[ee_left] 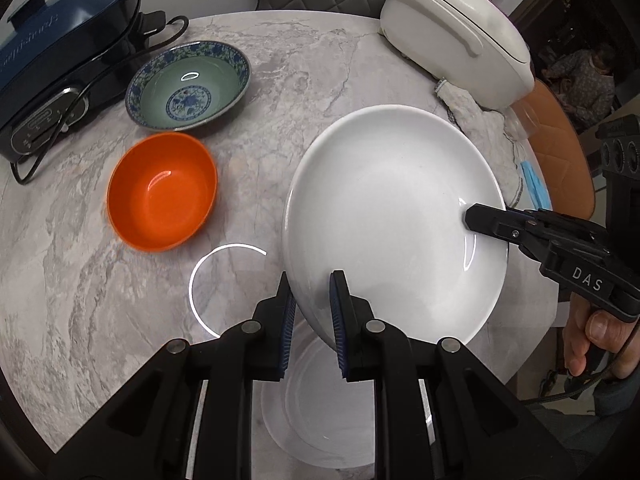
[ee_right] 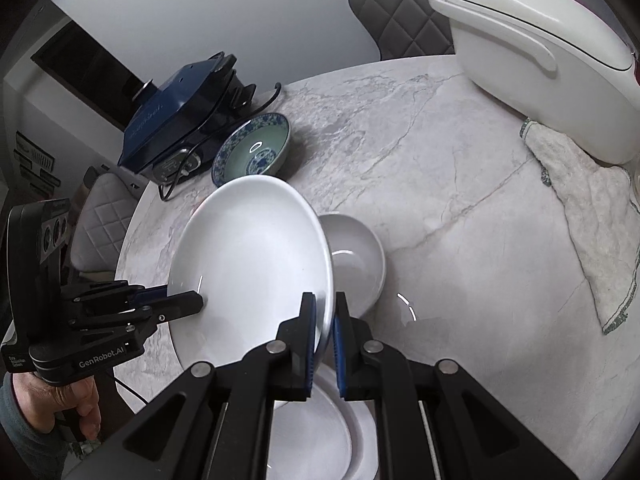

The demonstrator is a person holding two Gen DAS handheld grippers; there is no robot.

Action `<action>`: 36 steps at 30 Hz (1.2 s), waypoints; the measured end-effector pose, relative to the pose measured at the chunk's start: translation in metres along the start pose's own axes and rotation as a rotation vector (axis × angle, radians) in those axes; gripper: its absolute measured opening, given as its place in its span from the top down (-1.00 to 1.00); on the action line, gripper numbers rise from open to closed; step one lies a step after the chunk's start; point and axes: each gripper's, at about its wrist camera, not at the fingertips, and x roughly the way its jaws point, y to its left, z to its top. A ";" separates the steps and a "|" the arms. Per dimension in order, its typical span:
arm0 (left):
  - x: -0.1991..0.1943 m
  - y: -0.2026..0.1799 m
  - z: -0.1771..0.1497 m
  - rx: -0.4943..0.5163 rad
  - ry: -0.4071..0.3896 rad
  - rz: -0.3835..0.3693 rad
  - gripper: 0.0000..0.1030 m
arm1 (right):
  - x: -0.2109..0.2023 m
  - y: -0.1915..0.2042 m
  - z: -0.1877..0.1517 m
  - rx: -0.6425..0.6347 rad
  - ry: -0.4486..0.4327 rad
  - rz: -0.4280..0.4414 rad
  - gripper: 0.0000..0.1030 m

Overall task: Organize plates and bowls
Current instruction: 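Lift the small white plate with the left tool and carry it toward the stack, then lower the small white plate onto the plate stack and open the left tool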

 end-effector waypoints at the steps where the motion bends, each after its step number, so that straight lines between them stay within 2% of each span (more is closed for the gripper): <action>1: 0.001 -0.001 -0.010 -0.002 0.003 -0.001 0.70 | 0.000 0.002 -0.006 -0.013 0.010 -0.001 0.80; 9: 0.018 -0.009 -0.088 -0.042 0.060 -0.024 0.69 | 0.006 0.005 -0.058 -0.050 0.099 -0.003 0.80; 17: 0.031 -0.007 -0.141 -0.100 0.083 -0.004 0.69 | 0.021 0.012 -0.092 -0.118 0.178 0.001 0.80; 29: 0.062 -0.007 -0.176 -0.116 0.135 0.031 0.68 | 0.048 0.016 -0.124 -0.184 0.262 -0.042 0.80; 36: 0.074 -0.015 -0.180 -0.100 0.139 0.055 0.68 | 0.054 0.010 -0.130 -0.188 0.264 -0.055 0.80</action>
